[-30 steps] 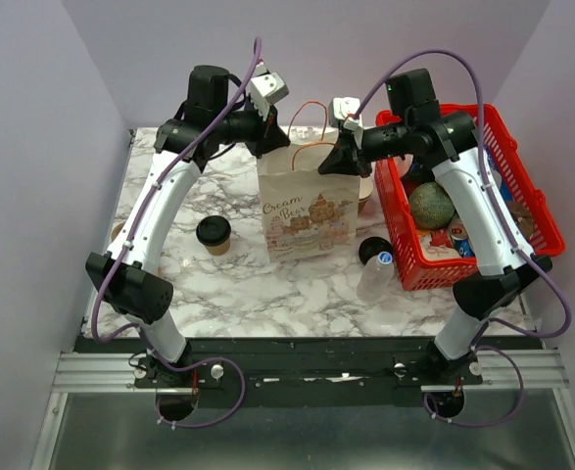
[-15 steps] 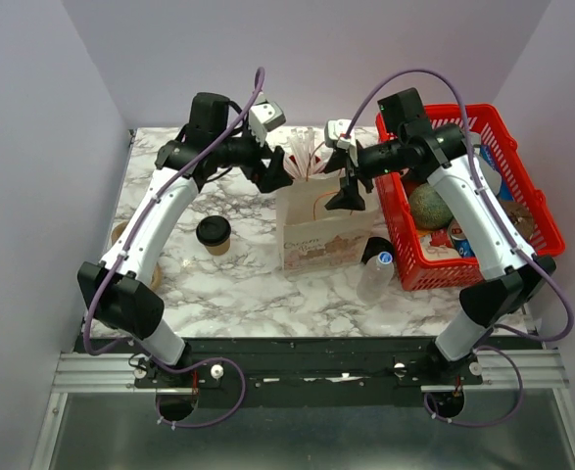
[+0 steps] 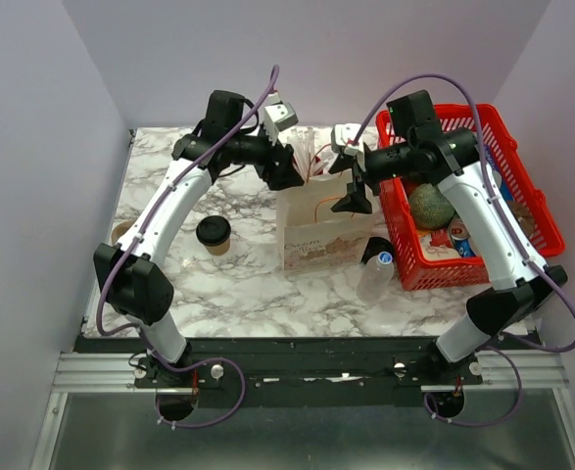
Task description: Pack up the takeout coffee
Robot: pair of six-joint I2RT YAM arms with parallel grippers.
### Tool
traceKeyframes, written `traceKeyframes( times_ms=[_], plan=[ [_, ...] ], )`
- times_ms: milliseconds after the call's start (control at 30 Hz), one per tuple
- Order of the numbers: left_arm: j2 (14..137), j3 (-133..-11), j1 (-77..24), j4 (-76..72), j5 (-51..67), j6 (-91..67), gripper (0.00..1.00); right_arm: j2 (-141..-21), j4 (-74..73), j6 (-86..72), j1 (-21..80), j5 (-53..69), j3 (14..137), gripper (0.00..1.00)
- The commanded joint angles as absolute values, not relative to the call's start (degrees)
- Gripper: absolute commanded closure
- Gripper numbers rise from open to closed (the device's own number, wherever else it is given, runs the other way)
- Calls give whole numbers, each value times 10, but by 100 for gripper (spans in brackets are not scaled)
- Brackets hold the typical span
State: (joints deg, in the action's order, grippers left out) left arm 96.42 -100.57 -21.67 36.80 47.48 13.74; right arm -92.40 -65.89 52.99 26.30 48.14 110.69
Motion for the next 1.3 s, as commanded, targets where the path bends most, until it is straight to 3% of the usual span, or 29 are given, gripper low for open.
traceKeyframes(
  times_ms=[0,133,233,333,367,500,800,1267],
  plan=[
    [992,-1025,-234,366,507,148,20,-886,-622,487,266,486,1135,9],
    [1014,-1039,-237,364,511,141,28,-864,-560,454,266,480,1148,8],
    [1036,-1063,-240,385,516,150,44,-828,-451,396,266,437,1113,7],
    [1057,-1090,-240,412,529,161,70,-775,-306,344,265,364,1021,2],
    [1062,-1099,-240,424,530,180,85,-765,-271,338,265,326,998,0],
    [1077,-1148,-240,507,531,232,97,-751,-180,338,265,222,944,0],
    [975,-1109,-251,506,449,398,100,-774,-145,321,247,190,910,0],
    [685,-677,-352,217,294,532,100,-763,-117,295,245,116,844,0]
  ],
)
